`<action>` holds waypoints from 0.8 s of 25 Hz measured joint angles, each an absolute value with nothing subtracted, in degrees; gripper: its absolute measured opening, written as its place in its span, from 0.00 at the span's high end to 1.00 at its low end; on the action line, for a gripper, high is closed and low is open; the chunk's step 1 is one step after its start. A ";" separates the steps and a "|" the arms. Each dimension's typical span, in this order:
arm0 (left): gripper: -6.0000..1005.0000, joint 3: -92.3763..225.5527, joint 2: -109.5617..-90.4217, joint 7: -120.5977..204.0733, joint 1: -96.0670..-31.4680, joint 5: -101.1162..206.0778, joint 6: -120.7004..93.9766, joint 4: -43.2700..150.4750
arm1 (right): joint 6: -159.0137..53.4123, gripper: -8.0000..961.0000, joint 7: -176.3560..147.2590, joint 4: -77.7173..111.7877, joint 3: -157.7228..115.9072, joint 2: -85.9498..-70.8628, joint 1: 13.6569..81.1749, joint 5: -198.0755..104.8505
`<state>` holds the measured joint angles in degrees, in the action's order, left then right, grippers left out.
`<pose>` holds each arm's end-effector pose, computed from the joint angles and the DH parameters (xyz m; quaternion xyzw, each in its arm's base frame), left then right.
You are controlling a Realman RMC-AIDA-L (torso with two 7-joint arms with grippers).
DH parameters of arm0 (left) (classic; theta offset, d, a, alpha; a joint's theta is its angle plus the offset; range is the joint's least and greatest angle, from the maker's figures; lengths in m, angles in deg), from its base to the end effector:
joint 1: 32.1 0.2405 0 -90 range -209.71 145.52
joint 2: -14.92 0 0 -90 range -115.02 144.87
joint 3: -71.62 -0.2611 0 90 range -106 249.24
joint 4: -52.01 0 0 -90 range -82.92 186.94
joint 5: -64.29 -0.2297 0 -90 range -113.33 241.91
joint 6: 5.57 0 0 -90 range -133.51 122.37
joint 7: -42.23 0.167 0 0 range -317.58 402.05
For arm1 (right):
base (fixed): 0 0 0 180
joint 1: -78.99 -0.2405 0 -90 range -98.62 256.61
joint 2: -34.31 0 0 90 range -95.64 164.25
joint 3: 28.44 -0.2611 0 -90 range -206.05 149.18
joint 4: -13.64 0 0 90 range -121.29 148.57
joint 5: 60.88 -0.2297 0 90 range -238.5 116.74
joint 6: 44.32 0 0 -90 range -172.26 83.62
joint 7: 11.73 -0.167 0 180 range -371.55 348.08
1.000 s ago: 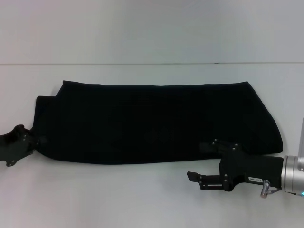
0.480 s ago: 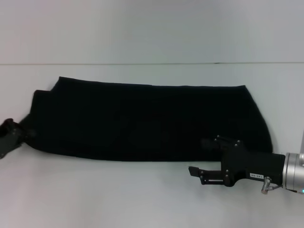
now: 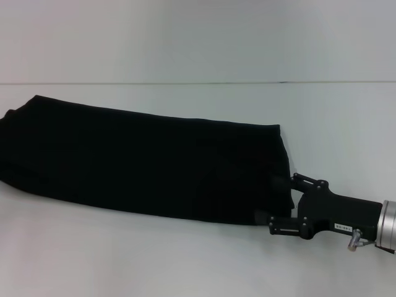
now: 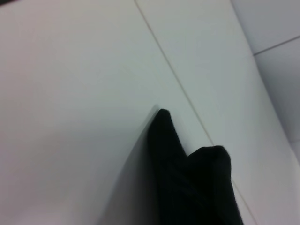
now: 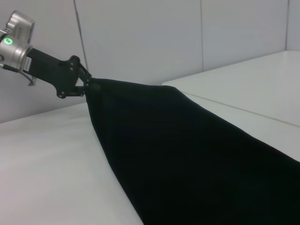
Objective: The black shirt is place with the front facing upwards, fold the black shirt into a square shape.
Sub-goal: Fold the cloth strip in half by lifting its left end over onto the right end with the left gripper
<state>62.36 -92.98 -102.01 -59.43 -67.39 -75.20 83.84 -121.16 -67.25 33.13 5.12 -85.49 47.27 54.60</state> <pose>-0.4281 0.3626 0.1098 -0.4879 -0.7577 -0.3270 0.2846 0.2991 0.3439 -0.0798 -0.9400 0.1750 0.2212 0.1920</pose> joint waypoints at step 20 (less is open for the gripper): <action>0.90 57.54 -99.35 -95.39 -78.94 -53.86 -87.63 80.19 | -121.63 0.02 -67.38 33.31 -0.42 -85.31 50.47 54.61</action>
<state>57.54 -99.35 -95.39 -78.94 -53.86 -87.63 80.19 -121.63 -67.38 33.31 -0.42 -85.31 50.47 54.61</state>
